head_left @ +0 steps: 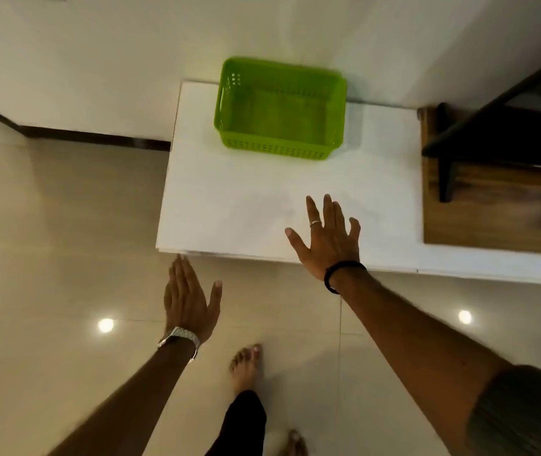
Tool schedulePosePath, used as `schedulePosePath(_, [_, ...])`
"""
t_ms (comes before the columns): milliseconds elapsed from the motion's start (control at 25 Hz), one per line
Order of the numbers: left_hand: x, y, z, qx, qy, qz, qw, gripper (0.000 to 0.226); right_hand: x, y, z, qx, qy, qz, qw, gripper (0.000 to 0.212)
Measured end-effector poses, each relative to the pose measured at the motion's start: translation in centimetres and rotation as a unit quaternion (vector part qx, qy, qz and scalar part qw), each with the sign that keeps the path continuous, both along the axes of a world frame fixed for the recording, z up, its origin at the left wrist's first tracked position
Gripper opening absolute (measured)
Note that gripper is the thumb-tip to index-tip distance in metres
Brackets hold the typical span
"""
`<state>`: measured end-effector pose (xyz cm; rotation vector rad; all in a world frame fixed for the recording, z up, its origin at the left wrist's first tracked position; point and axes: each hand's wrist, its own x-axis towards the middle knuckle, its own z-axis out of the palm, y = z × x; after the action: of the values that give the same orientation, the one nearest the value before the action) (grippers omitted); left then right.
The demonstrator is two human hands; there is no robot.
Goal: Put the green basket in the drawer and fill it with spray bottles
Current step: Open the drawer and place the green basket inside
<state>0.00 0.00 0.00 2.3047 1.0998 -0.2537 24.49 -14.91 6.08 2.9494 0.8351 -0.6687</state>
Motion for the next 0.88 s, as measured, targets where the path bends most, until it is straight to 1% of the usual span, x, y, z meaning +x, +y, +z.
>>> schedulePosePath(40, [-0.6,-0.5,-0.7,-0.027,0.021,0.041,0.999,0.086,-0.3,-0.1,-0.4,-0.021,0.009,0.010,1.000,0.083])
schedulePosePath(120, [-0.8,-0.5,-2.1,-0.109,0.038,0.131,0.985,0.088,-0.1,-0.4,-1.5,-0.029,-0.004,0.019,0.999,0.082])
schedulePosePath(160, [-0.4,-0.4,-2.6,-0.186,0.033,0.196,0.962,0.089,0.1,-0.7,-2.1,-0.027,-0.005,0.018,0.999,0.082])
schedulePosePath(200, [0.6,0.3,-3.0,-0.262,-0.013,0.273,0.925,0.088,0.5,-0.5,-2.6,-0.024,-0.007,0.014,1.000,0.082])
schedulePosePath(240, [1.9,1.3,-3.2,-0.329,-0.088,0.357,0.870,0.084,0.8,-0.5,-3.1,-0.023,-0.008,0.014,1.000,0.083])
schedulePosePath(280, [3.1,2.3,-3.7,-0.359,-0.178,0.429,0.810,0.076,0.9,-0.5,-3.5,-0.023,-0.010,0.014,1.000,0.083])
schedulePosePath(320, [4.3,3.4,-4.0,-0.355,-0.260,0.480,0.759,0.067,0.8,-0.6,-4.3,-0.022,-0.011,0.017,1.000,0.083])
schedulePosePath(360, [5.0,4.4,-4.4,-0.321,-0.310,0.522,0.727,0.058,0.4,-0.8,-5.0,-0.022,-0.014,0.019,0.999,0.082])
schedulePosePath(400, [5.4,5.1,-4.6,-0.286,-0.338,0.542,0.714,0.050,-0.1,-1.0,-5.6,-0.020,-0.014,0.022,0.999,0.082])
schedulePosePath(440, [5.5,5.4,-5.0,-0.242,-0.347,0.543,0.725,0.040,-0.4,-1.1,-6.0,-0.014,-0.016,0.021,1.000,0.081])
schedulePosePath(480, [5.4,5.5,-5.3,-0.201,-0.341,0.534,0.747,0.033,-0.6,-1.2,-6.2,-0.003,-0.019,0.018,1.000,0.080])
schedulePosePath(520, [5.3,5.6,-5.9,-0.163,-0.329,0.515,0.774,0.034,-0.6,-1.2,-6.2,0.006,-0.024,0.015,1.000,0.079])
schedulePosePath(560, [5.3,5.5,-6.2,-0.133,-0.306,0.495,0.802,0.040,-0.5,-1.2,-6.2,0.010,-0.031,0.013,0.999,0.078])
schedulePosePath(640, [5.0,5.1,-6.2,-0.090,-0.232,0.464,0.850,0.055,0.1,-1.2,-6.2,0.004,-0.040,0.016,0.999,0.077])
schedulePosePath(720, [3.8,4.7,-5.9,-0.061,-0.180,0.420,0.887,0.062,0.5,-1.2,-5.9,-0.010,-0.041,0.026,0.999,0.076])
schedulePosePath(800, [1.8,4.5,-5.6,-0.047,-0.150,0.367,0.917,0.062,0.8,-1.2,-5.5,-0.012,-0.038,0.027,0.999,0.075])
schedulePosePath(880, [-0.6,4.1,-5.4,-0.049,-0.139,0.326,0.934,0.059,1.0,-1.2,-4.9,0.001,-0.025,0.015,1.000,0.075])
